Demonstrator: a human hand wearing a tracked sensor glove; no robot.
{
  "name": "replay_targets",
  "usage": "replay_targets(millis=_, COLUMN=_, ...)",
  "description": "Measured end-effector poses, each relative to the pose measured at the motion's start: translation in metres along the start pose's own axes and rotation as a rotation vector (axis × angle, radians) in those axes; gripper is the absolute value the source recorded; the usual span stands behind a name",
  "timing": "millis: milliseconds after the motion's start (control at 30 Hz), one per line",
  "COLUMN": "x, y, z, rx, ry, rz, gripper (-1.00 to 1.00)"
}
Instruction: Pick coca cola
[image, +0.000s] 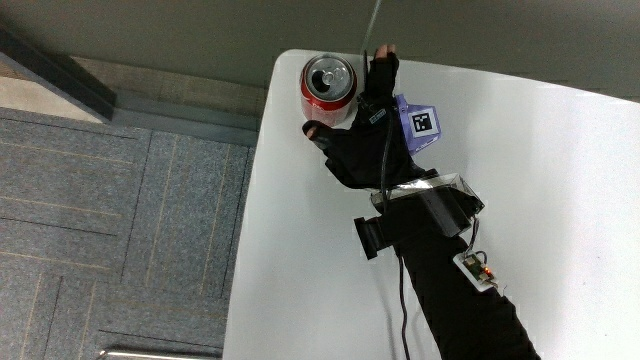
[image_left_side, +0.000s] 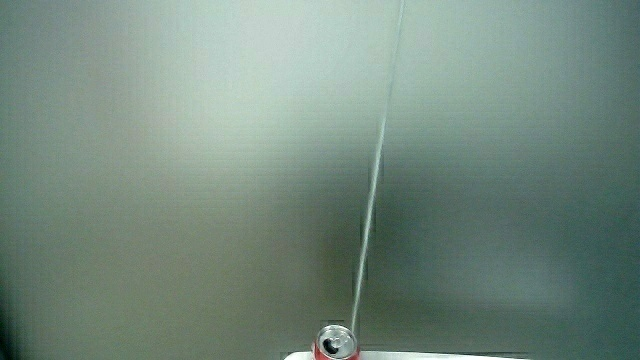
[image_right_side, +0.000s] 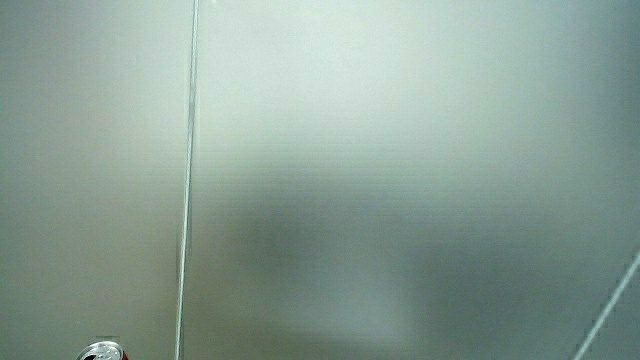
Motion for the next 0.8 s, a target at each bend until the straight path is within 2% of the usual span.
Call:
replay_targets(millis=33, x=0.001, y=0.000, z=0.001, rx=0.017, ry=-0.039, rz=-0.003, gripper=0.26)
replay_targets(millis=67, x=0.000, y=0.000, z=0.001, rx=0.012, ry=-0.006, rz=-0.020, gripper=0.32)
replay_targets(millis=133, x=-0.002, y=-0.002, z=0.004, rx=0.027, ry=-0.002, rz=-0.031, gripper=0.42)
replay_targets(millis=200, x=-0.001, y=-0.002, z=0.006, rx=0.068, ry=-0.003, rz=0.009, gripper=0.53)
replay_targets(millis=333, x=-0.002, y=-0.005, z=0.009, rx=0.097, ry=0.011, rz=-0.001, gripper=0.74)
replay_targets(millis=367, x=-0.004, y=-0.006, z=0.010, rx=0.111, ry=0.017, rz=0.035, gripper=0.79)
replay_targets(millis=400, x=-0.002, y=-0.006, z=0.011, rx=0.113, ry=0.032, rz=0.046, gripper=0.84)
replay_targets(millis=433, x=-0.001, y=-0.007, z=0.012, rx=0.114, ry=0.023, rz=0.015, gripper=0.89)
replay_targets(millis=467, x=0.000, y=-0.007, z=0.013, rx=0.122, ry=0.016, rz=0.048, gripper=0.95)
replay_targets(millis=500, x=0.001, y=-0.007, z=0.013, rx=0.121, ry=-0.002, rz=0.052, gripper=1.00)
replay_targets(millis=533, x=-0.002, y=-0.008, z=0.013, rx=0.117, ry=0.014, rz=0.028, gripper=1.00)
replay_targets(millis=600, x=-0.002, y=-0.009, z=0.014, rx=0.129, ry=0.010, rz=0.052, gripper=1.00)
replay_targets(millis=733, x=-0.004, y=-0.015, z=0.013, rx=0.124, ry=0.029, rz=0.044, gripper=1.00)
replay_targets(millis=800, x=-0.005, y=-0.017, z=0.013, rx=0.118, ry=0.041, rz=0.077, gripper=1.00)
